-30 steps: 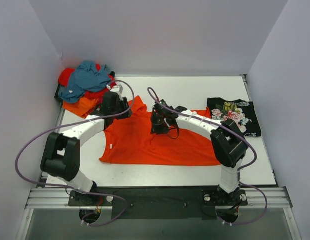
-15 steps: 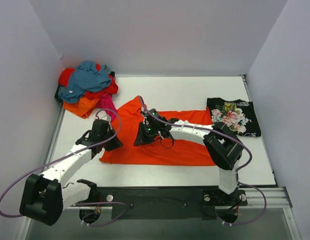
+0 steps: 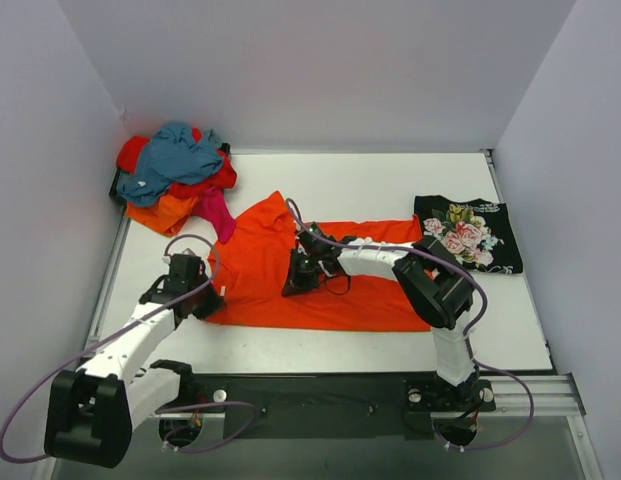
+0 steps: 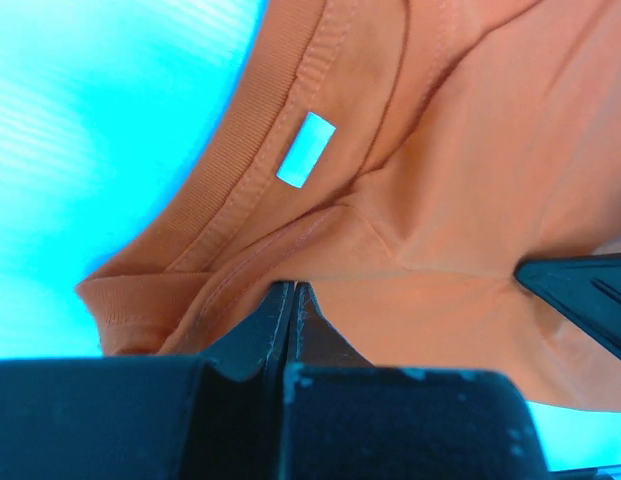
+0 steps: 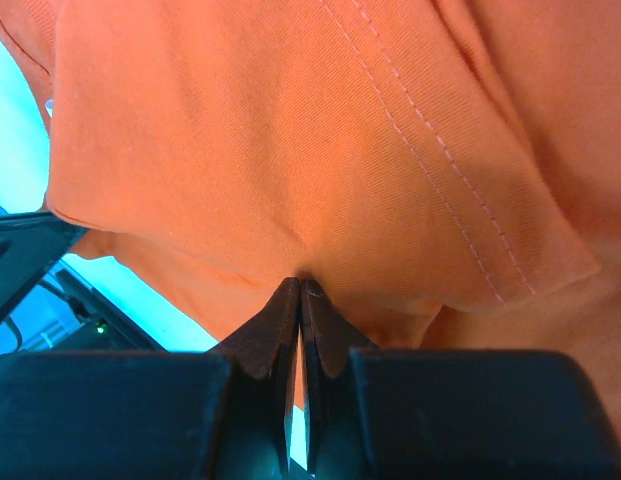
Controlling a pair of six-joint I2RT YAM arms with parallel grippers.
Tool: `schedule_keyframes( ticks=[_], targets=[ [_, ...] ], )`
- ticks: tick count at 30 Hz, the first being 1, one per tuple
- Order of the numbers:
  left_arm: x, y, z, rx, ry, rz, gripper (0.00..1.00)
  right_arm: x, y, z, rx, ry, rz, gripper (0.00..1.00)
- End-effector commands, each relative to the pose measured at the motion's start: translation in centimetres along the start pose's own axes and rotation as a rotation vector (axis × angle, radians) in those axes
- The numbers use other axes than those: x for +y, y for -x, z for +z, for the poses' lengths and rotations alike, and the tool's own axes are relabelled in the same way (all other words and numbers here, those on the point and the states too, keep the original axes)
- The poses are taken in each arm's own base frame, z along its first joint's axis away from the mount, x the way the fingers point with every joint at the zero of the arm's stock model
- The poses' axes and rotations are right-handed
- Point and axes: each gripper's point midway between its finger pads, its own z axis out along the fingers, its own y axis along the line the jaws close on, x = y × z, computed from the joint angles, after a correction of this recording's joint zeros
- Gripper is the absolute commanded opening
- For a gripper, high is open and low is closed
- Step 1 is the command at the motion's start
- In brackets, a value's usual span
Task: Fold and stack the t-shirts
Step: Fold the flattened tshirt in 1/3 of the way
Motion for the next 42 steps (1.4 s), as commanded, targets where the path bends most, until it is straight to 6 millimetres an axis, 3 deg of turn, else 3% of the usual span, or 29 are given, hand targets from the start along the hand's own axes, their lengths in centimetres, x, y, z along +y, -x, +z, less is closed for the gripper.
schedule_keyframes(
  ticks=[1,5,8,15,21,25,27,28,32,36,41,42],
  targets=[
    [-0.9,2.3,-3.0,-0.087,-0.023,-0.01,0.0,-2.4,0.1,-1.7,-0.015,-0.114,-0.031,0.0],
    [-1.1,1.9,-4.4,-0.082,-0.041,-0.07,0.0,-1.1,0.6,-3.6,-0.051,-0.065,-0.078,0.0],
    [-0.8,1.7,-4.4,-0.098,-0.042,-0.101,0.0,-0.2,1.0,-5.4,-0.093,-0.018,-0.103,0.0],
    [3.3,0.0,-1.3,-0.054,0.144,-0.18,0.0,-1.9,0.4,-8.2,-0.153,-0.049,-0.134,0.0],
    [2.3,1.8,-2.7,-0.152,0.119,-0.127,0.0,-3.5,1.0,-10.4,-0.199,-0.047,-0.106,0.0],
    [-1.3,6.0,-5.8,-0.281,0.01,-0.057,0.0,-5.0,2.6,-12.7,-0.262,-0.077,-0.107,0.0],
    [-4.8,8.1,-7.0,-0.328,-0.114,0.013,0.07,-5.7,3.2,-13.8,-0.288,-0.107,-0.12,0.0],
    [-6.4,9.0,-7.3,-0.333,-0.158,0.049,0.21,-6.0,3.4,-14.3,-0.298,-0.12,-0.131,0.0],
    [-14.2,13.0,-8.1,-0.402,-0.412,0.11,0.43,-6.6,4.5,-16.3,-0.361,-0.136,-0.149,0.0],
    [-19.2,16.4,-6.0,-0.449,-0.497,0.164,0.45,-6.8,5.0,-17.2,-0.381,-0.122,-0.143,0.0],
    [-24.7,19.1,-0.6,-0.447,-0.492,0.341,0.54,-6.7,5.3,-18.0,-0.389,-0.095,-0.14,0.0],
    [-25.8,19.7,-0.3,-0.458,-0.513,0.361,0.56,-6.7,5.3,-18.2,-0.393,-0.09,-0.141,0.0]
  ],
)
